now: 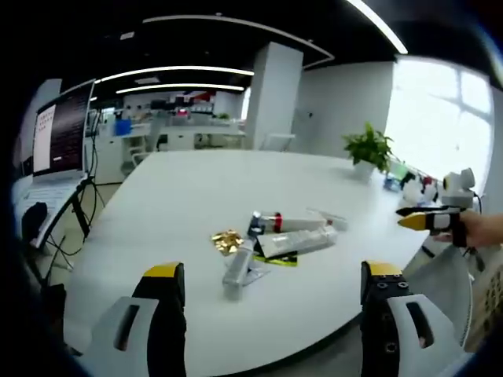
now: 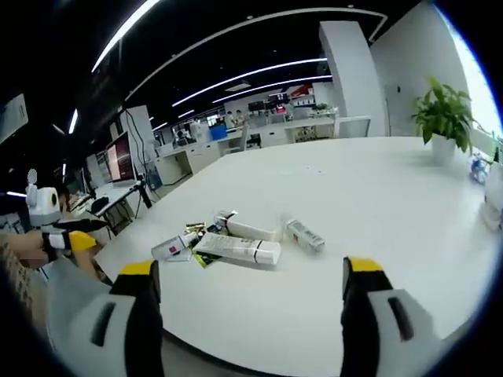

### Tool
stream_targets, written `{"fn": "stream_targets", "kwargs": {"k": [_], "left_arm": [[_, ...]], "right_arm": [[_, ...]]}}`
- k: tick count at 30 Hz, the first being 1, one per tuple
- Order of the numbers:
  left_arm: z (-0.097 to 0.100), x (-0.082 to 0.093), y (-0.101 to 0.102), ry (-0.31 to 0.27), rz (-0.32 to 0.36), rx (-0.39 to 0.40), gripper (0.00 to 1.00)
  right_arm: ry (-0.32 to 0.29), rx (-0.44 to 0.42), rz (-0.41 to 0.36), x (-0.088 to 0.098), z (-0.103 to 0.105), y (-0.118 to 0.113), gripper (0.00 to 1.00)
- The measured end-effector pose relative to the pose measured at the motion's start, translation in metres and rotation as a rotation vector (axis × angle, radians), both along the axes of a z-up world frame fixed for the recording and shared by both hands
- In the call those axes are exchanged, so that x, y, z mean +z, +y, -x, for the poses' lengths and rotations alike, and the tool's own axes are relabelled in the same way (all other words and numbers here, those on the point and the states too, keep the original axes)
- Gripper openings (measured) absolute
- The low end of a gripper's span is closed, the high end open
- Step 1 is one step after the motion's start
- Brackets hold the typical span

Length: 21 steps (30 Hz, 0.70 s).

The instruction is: Arrange the skincare products in the storage area until every visible bottle or jar stands upright without overlapping.

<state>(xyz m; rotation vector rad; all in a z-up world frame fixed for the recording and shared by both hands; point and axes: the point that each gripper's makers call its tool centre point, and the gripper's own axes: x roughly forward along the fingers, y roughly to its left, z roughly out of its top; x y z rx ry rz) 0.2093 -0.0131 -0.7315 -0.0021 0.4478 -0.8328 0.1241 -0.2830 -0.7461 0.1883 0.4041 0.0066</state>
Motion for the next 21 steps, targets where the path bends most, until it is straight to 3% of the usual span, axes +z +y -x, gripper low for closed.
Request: {"fn": "stream_targets", "kwargs": {"k": [10,21], "left_arm": [[0.013,-0.005,-0.01,-0.005,-0.034,-0.1,0.9],[0.01,-0.009,-0.006,-0.005,-0.062,-0.077,0.9]], "right_arm": [[0.005,-0.023,0.018,-0.001,0.001,-0.003,0.99],[0.031,0.041,0.006,-0.005,0.001,0.01,0.99]]}}
